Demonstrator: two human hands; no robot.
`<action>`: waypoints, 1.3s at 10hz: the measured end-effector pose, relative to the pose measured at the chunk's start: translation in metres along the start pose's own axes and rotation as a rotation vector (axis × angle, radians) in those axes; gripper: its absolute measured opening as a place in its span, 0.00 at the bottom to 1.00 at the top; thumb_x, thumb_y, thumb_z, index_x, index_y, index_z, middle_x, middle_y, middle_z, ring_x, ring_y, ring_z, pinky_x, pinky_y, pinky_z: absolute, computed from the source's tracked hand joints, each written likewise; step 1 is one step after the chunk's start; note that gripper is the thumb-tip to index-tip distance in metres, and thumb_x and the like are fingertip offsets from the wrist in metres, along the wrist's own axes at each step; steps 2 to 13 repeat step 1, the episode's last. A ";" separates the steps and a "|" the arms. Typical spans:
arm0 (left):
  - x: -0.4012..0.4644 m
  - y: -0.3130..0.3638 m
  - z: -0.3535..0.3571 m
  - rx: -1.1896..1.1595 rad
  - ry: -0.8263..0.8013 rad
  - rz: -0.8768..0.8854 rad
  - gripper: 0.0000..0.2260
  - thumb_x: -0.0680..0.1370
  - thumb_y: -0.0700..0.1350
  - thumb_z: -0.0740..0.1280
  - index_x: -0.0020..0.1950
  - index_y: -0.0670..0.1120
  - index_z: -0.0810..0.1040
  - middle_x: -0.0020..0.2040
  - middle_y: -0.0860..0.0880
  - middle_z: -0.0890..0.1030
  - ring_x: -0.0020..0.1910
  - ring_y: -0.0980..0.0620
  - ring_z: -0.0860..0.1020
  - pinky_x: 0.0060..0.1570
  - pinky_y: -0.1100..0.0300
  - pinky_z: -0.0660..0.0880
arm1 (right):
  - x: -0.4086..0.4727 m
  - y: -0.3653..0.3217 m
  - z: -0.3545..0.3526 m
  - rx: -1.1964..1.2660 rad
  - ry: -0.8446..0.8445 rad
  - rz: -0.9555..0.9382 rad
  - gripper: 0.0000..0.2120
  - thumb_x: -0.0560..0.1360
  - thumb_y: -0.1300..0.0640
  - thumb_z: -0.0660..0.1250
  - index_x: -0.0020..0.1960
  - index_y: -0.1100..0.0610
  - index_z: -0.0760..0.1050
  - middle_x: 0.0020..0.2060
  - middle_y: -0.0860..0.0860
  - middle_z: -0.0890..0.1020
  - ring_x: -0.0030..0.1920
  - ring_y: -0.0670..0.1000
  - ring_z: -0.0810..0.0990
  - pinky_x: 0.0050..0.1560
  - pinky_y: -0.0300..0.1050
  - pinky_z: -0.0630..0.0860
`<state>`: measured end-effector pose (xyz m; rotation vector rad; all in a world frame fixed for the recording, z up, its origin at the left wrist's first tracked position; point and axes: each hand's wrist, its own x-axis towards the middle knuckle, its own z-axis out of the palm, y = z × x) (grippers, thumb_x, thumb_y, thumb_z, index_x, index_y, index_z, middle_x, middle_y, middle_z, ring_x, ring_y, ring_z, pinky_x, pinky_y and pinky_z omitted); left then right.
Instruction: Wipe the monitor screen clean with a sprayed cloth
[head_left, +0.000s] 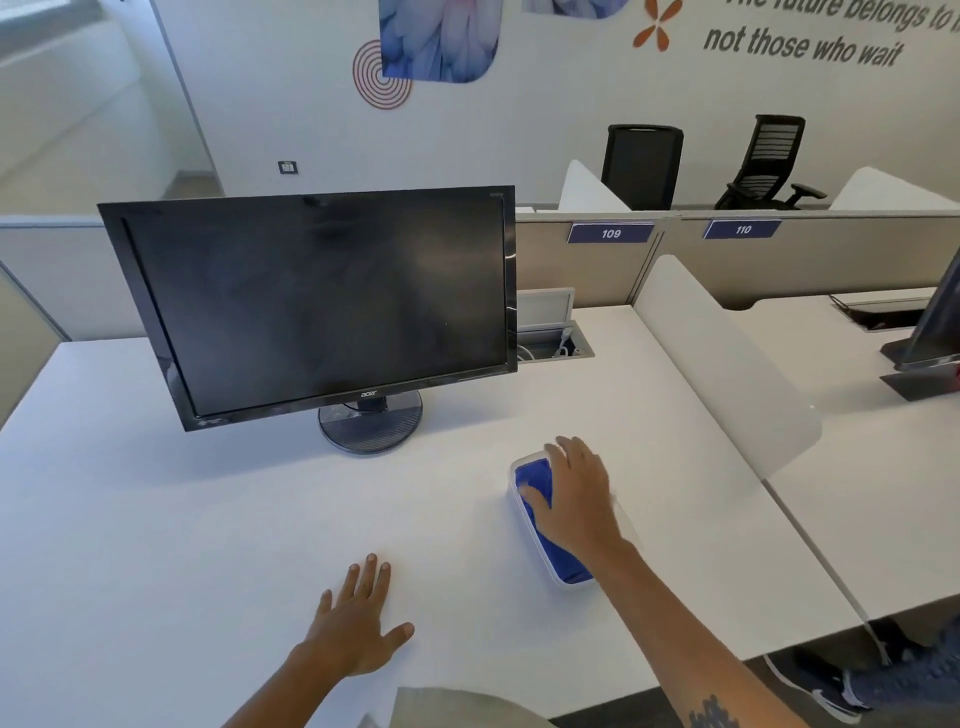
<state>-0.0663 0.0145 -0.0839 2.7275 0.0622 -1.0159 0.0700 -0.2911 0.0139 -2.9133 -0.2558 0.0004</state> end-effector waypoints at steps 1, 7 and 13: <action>-0.002 0.001 0.001 -0.019 0.089 -0.062 0.47 0.84 0.71 0.54 0.88 0.45 0.35 0.87 0.42 0.30 0.89 0.42 0.37 0.87 0.39 0.45 | -0.002 -0.028 0.012 0.035 -0.016 -0.094 0.34 0.85 0.38 0.57 0.84 0.57 0.58 0.85 0.52 0.57 0.85 0.56 0.51 0.84 0.57 0.49; -0.002 0.001 0.001 -0.019 0.089 -0.062 0.47 0.84 0.71 0.54 0.88 0.45 0.35 0.87 0.42 0.30 0.89 0.42 0.37 0.87 0.39 0.45 | -0.002 -0.028 0.012 0.035 -0.016 -0.094 0.34 0.85 0.38 0.57 0.84 0.57 0.58 0.85 0.52 0.57 0.85 0.56 0.51 0.84 0.57 0.49; -0.002 0.001 0.001 -0.019 0.089 -0.062 0.47 0.84 0.71 0.54 0.88 0.45 0.35 0.87 0.42 0.30 0.89 0.42 0.37 0.87 0.39 0.45 | -0.002 -0.028 0.012 0.035 -0.016 -0.094 0.34 0.85 0.38 0.57 0.84 0.57 0.58 0.85 0.52 0.57 0.85 0.56 0.51 0.84 0.57 0.49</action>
